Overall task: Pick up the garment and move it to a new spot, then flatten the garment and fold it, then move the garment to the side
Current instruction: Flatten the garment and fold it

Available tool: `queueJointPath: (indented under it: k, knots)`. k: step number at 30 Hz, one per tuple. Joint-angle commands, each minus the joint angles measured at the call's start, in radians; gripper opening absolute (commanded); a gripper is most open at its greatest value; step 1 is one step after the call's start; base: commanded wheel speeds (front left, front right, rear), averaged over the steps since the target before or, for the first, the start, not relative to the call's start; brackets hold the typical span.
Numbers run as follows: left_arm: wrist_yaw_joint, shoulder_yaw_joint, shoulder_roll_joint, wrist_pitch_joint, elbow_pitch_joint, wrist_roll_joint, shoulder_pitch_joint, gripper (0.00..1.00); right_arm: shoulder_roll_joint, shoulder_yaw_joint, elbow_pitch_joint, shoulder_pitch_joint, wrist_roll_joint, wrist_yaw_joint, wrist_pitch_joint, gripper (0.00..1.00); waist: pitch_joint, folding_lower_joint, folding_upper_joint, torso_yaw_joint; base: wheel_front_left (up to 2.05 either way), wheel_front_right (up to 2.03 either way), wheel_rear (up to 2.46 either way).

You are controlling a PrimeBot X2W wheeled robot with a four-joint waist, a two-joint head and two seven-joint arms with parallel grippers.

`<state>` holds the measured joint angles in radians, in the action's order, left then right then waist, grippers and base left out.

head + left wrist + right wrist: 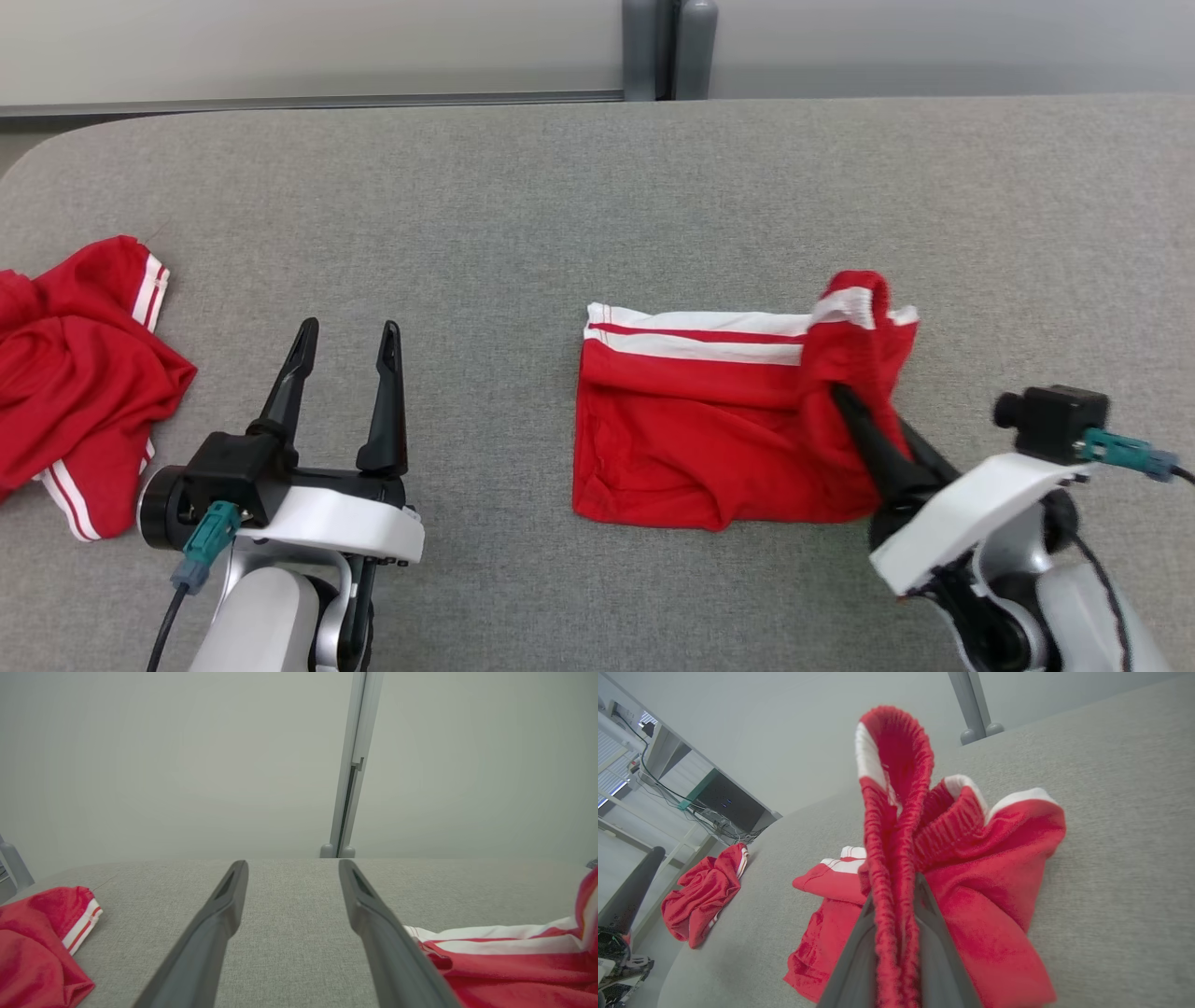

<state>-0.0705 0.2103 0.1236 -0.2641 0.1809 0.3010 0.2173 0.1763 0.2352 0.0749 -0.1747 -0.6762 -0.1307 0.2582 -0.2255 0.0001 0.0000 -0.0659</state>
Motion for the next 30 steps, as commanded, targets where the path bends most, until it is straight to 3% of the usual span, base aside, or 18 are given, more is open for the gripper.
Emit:
queueJointPath:
  k: [1, 9, 11, 12, 22, 26, 30]
  knots:
    - [0.001, -0.001, 0.003, 0.000, 0.002, -0.002, 0.018, 1.00, -0.013, 0.021, -0.007, -0.023, -0.004, 0.000, 0.010, 0.00, -0.006, -0.0001, 0.0000, -0.011, 0.00, 0.00, 0.00]
    - [0.007, 0.012, -0.014, 0.000, 0.008, 0.001, 0.035, 1.00, -0.069, 0.165, 0.120, -0.118, 0.018, 0.000, 0.018, 0.00, -0.030, -0.0001, 0.0000, -0.066, 0.00, 0.00, 0.00]
    - [0.009, 0.012, -0.018, 0.000, 0.008, 0.002, 0.039, 1.00, -0.078, 0.181, 0.160, -0.144, 0.027, 0.000, -0.010, 0.49, -0.037, -0.0001, 0.0000, -0.073, 0.00, 0.00, 0.00]
    - [0.009, 0.012, -0.020, 0.000, 0.007, 0.001, 0.040, 1.00, -0.079, 0.196, 0.173, -0.160, 0.048, 0.000, -0.027, 1.00, -0.041, -0.0001, 0.0000, -0.075, 0.00, 0.00, 0.00]
    - [0.014, 0.000, -0.027, 0.000, 0.008, -0.012, 0.054, 1.00, -0.029, 0.340, 0.192, -0.237, 0.253, 0.000, -0.328, 1.00, -0.063, -0.0001, 0.0000, -0.070, 0.00, 0.00, 0.00]
    - [0.012, -0.014, -0.023, 0.000, 0.007, -0.017, 0.048, 1.00, 0.006, 0.281, 0.154, -0.211, 0.286, 0.000, -0.440, 1.00, -0.061, -0.0001, 0.0000, -0.053, 0.00, 0.00, 0.00]
    - [0.007, -0.030, -0.016, 0.000, 0.003, -0.021, 0.036, 1.00, 0.040, 0.139, 0.108, -0.162, 0.304, 0.000, -0.475, 1.00, -0.056, -0.0001, 0.0000, -0.032, 0.00, 0.00, 0.00]
